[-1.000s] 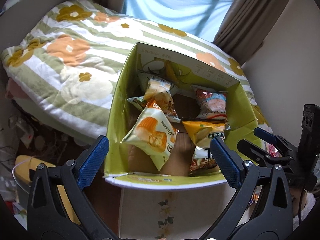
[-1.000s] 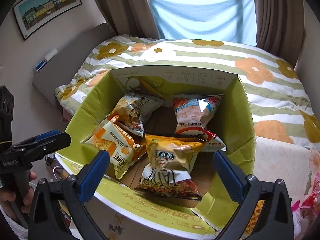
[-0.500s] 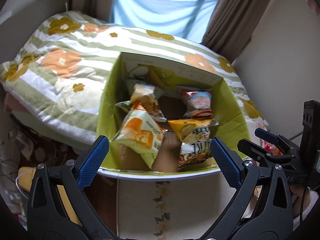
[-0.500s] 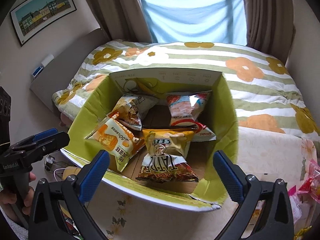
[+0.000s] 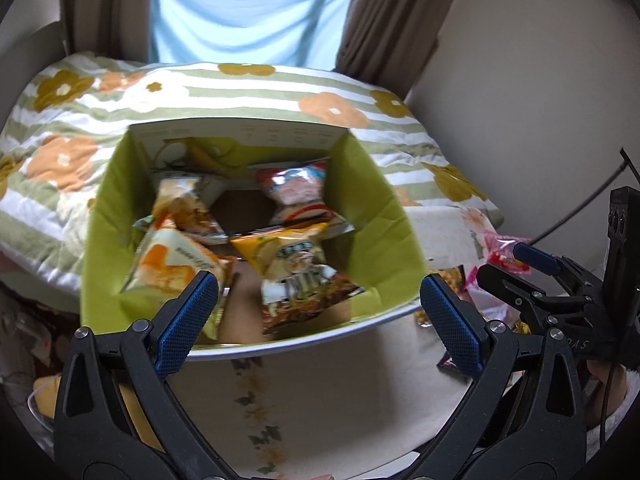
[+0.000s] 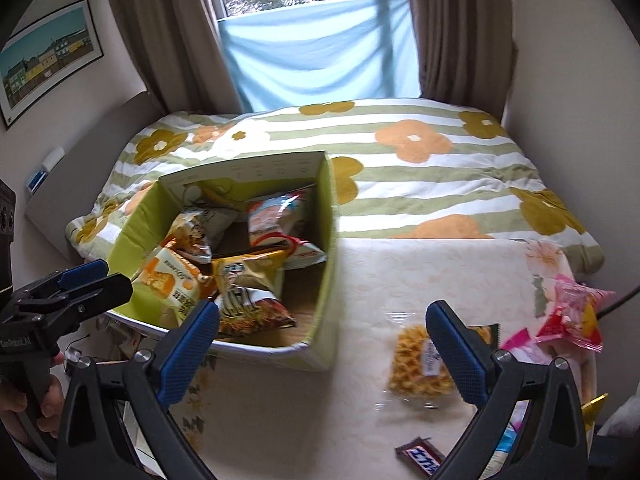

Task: Organize snacks
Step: 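Withdraw both tools from the box toward the remaining snacks, then grasp the blue-printed snack bag with the left tool while the right tool grasps the gold foil bag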

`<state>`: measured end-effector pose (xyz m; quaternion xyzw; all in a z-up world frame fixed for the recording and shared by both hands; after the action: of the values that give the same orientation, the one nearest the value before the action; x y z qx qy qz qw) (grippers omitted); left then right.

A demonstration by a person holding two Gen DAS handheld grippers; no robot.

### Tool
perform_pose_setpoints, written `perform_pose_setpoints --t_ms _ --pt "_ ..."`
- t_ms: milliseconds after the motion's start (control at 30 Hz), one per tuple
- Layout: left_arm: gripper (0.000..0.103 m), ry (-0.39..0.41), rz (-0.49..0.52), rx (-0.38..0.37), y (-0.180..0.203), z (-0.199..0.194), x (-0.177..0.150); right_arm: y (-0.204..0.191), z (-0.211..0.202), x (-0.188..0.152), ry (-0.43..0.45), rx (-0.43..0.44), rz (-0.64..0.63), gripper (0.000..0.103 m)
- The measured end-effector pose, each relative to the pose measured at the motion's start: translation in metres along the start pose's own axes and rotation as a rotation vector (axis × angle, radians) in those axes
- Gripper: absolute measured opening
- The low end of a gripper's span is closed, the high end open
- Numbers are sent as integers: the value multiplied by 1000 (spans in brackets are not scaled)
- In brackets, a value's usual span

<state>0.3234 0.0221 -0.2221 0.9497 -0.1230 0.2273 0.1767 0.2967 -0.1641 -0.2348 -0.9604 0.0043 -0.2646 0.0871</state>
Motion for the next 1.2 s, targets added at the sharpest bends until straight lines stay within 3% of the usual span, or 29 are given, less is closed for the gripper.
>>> perform_pose_setpoints --t_ms 267,433,800,1200 --pt "101 -17 147 49 91 14 -13 76 -43 -24 69 -6 83 103" --pt "101 -66 208 28 159 36 -37 130 -73 -54 87 -16 119 103" --pt "101 -219 273 -17 282 96 -108 222 -99 -123 -8 -26 164 103" --pt "101 -362 312 53 319 165 -163 257 -46 -170 -128 208 414 103"
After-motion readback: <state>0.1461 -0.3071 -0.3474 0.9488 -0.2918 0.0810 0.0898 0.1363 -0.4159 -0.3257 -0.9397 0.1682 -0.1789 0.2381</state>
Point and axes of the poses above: each gripper's, at about its wrist camera, not at the fingertips, and z roughly the way its jaws point, y to its right, x to its top, the point moved 10 cm from there along z, roughly the way its jaws point, and after that the axes turned 9 degrees about -y, right-handed, at the moved point
